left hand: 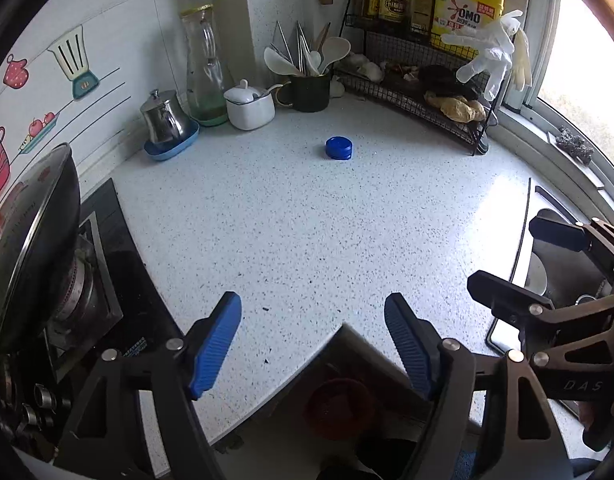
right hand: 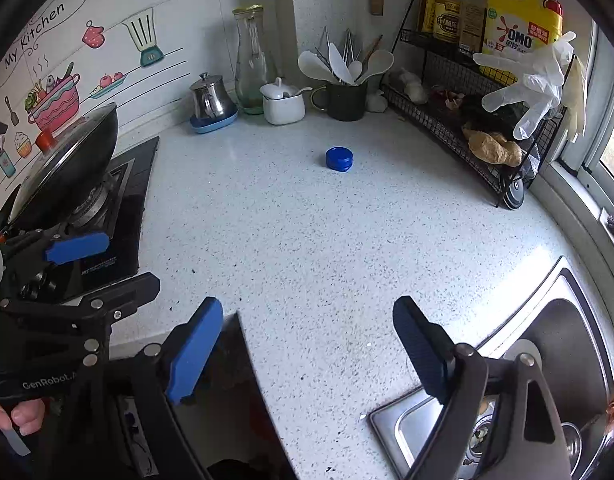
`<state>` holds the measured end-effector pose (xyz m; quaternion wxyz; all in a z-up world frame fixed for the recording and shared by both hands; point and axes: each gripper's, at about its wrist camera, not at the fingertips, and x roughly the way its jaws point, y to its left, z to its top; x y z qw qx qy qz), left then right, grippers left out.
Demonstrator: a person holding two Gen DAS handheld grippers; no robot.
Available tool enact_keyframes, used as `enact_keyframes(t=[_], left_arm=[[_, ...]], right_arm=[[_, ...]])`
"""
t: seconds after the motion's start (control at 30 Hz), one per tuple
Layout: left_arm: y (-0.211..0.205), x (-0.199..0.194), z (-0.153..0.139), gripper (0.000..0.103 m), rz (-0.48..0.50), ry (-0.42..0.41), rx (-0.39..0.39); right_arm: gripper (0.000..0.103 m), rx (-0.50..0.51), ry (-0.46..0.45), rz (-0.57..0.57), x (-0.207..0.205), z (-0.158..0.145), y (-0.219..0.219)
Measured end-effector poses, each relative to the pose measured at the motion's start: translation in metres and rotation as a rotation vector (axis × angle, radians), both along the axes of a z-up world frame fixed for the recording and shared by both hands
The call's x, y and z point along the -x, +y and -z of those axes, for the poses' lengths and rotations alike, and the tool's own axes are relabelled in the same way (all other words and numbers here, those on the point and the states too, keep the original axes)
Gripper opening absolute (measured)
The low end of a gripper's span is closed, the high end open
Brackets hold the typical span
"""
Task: Collect trash
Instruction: 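Move the right tool to the blue bottle cap and close on it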
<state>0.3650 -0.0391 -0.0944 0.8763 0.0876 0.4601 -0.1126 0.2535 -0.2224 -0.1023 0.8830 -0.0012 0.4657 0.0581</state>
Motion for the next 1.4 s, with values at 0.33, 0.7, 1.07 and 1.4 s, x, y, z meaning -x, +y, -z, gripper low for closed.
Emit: enact_keyframes(t=[0.33, 0.7, 1.07, 1.4], left_arm=[[-0.013, -0.053, -0.004, 0.081, -0.017, -0.015, -0.057], [-0.013, -0.151, -0.003, 0.082, 0.038, -0.007, -0.092], [-0.018, -0.235, 0.014, 0.085, 0.088, 0.039, -0.115], [-0.022, -0.284, 0.061, 0.09, 0.111, 0.174, -0.137]], right_arm=[[0.102, 0.007, 0.016, 0.018, -0.044, 0.003, -0.022], [0.102, 0.019, 0.025, 0.094, -0.12, 0.011, -0.026], [0.102, -0.005, 0.063, 0.152, -0.191, 0.024, -0.029], [0.102, -0.01, 0.179, 0.135, -0.242, 0.064, -0.036]])
